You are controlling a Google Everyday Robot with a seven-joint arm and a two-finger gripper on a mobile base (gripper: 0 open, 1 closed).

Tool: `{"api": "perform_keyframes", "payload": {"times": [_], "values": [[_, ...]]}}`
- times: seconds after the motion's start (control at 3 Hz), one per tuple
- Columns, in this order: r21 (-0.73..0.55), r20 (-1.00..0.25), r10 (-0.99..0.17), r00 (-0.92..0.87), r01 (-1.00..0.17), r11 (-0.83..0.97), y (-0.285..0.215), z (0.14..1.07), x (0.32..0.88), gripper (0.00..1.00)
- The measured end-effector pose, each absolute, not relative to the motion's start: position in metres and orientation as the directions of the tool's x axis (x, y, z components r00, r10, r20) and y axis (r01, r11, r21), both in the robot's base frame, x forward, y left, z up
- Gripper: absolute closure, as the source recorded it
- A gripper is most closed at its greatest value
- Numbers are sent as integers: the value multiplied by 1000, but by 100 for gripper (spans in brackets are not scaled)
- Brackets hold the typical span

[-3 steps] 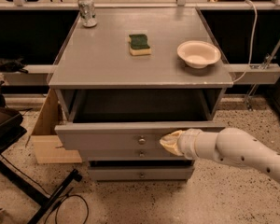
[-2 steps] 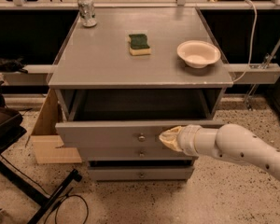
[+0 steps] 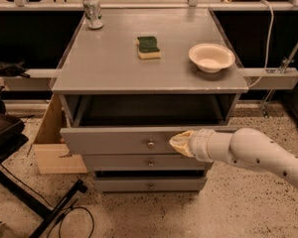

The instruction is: Close top drawer

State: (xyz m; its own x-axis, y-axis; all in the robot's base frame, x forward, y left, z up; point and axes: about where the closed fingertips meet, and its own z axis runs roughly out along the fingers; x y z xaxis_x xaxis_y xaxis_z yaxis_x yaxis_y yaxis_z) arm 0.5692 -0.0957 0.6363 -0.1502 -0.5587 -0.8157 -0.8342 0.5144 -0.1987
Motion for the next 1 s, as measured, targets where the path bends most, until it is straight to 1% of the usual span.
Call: {"api": "perform_keyframes", "payload": {"times": [1.0], "values": [[-199,-816,-559,-150,-834,514,-96,636,569,13]]}}
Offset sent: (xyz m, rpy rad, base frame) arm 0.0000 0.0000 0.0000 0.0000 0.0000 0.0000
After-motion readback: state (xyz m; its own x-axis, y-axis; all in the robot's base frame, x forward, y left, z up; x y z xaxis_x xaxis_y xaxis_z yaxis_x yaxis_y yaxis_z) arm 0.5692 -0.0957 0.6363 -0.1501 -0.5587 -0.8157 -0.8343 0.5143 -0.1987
